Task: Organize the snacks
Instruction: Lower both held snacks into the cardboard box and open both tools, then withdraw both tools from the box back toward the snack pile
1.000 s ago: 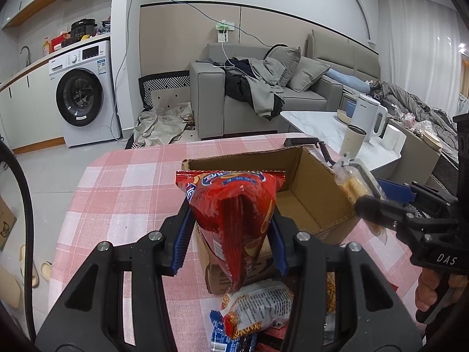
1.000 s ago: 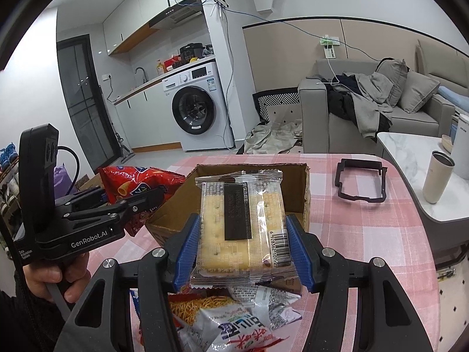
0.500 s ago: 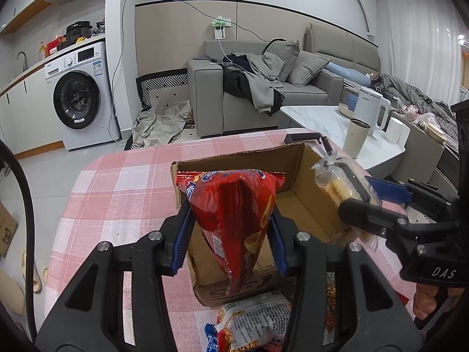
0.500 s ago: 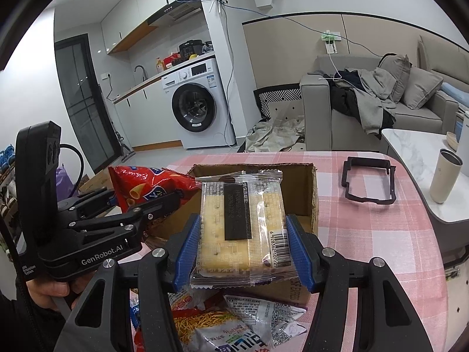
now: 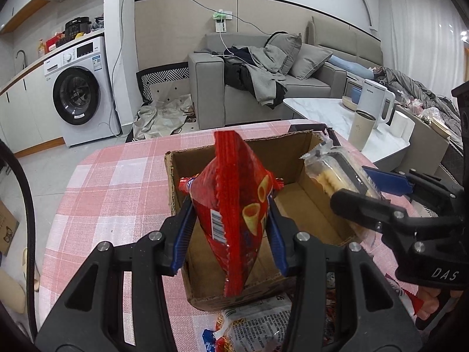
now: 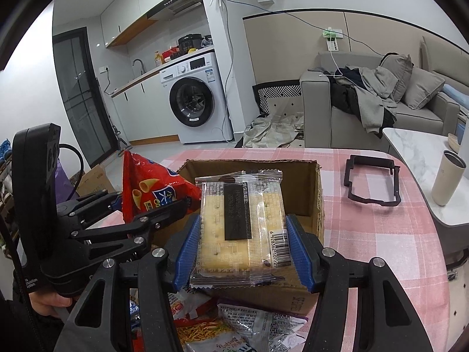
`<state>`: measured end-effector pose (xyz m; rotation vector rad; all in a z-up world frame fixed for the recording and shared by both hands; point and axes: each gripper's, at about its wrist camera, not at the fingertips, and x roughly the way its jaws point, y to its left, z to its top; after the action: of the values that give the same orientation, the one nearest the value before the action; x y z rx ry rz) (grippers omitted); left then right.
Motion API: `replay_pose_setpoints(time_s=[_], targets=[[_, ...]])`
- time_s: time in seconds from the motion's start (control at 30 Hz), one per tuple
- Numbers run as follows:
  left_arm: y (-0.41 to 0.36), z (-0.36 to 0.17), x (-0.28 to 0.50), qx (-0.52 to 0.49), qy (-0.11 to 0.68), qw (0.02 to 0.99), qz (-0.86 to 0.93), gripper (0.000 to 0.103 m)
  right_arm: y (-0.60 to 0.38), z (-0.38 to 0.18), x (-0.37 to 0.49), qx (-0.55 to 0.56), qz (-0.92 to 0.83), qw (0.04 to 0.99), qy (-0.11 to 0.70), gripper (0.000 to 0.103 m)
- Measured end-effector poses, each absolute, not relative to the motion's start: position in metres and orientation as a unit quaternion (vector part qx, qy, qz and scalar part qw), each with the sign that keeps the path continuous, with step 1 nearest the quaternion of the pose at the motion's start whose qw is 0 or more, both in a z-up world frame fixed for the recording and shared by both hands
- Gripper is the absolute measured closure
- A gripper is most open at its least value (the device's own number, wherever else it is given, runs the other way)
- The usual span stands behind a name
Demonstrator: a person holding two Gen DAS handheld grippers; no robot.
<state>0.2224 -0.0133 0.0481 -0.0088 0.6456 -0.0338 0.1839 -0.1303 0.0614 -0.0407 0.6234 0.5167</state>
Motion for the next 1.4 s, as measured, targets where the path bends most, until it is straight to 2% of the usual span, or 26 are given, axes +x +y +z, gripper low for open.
replay_pose_setpoints(time_s=[0.37, 0.4, 0.47, 0.53, 0.6, 0.7, 1.0, 1.2, 1.4], targets=[[-0.014, 0.042, 0.222, 0.007, 0.322, 0.946, -0.018, 0.058, -0.129, 0.061, 0.186, -0.03, 0.25, 0.921, 0.296, 0.042], [-0.016, 0.042, 0.22, 0.013, 0.323, 0.946, -0.017, 0.055, -0.129, 0.063, 0.183, -0.036, 0.25, 0.922, 0.293, 0.039], [-0.017, 0.043, 0.216, 0.017, 0.322, 0.946, -0.014, 0.041, -0.131, 0.066, 0.18, -0.038, 0.248, 0.924, 0.289, 0.025], [-0.016, 0.046, 0.207, 0.015, 0.314, 0.949, -0.008, 0.02, -0.135, 0.07, 0.173, -0.036, 0.253, 0.925, 0.283, 0.016], [-0.013, 0.048, 0.197, 0.008, 0.306, 0.952, -0.009, 0.015, -0.139, 0.074, 0.166, -0.036, 0.253, 0.926, 0.279, 0.005], [-0.008, 0.051, 0.181, -0.003, 0.305, 0.952, -0.004, 0.001, -0.147, 0.077, 0.152, -0.033, 0.244, 0.93, 0.273, 0.0], [0.004, 0.052, 0.129, -0.012, 0.297, 0.955, 0.016, 0.001, -0.171, 0.069, 0.12, 0.001, 0.225, 0.934, 0.277, 0.0], [0.01, 0.047, 0.102, -0.012, 0.293, 0.956, 0.032, 0.001, -0.174, 0.061, 0.102, -0.014, 0.221, 0.937, 0.271, 0.0], [0.018, 0.048, 0.073, -0.026, 0.25, 0.967, 0.051, 0.001, -0.176, 0.049, 0.092, -0.022, 0.227, 0.934, 0.277, 0.0]])
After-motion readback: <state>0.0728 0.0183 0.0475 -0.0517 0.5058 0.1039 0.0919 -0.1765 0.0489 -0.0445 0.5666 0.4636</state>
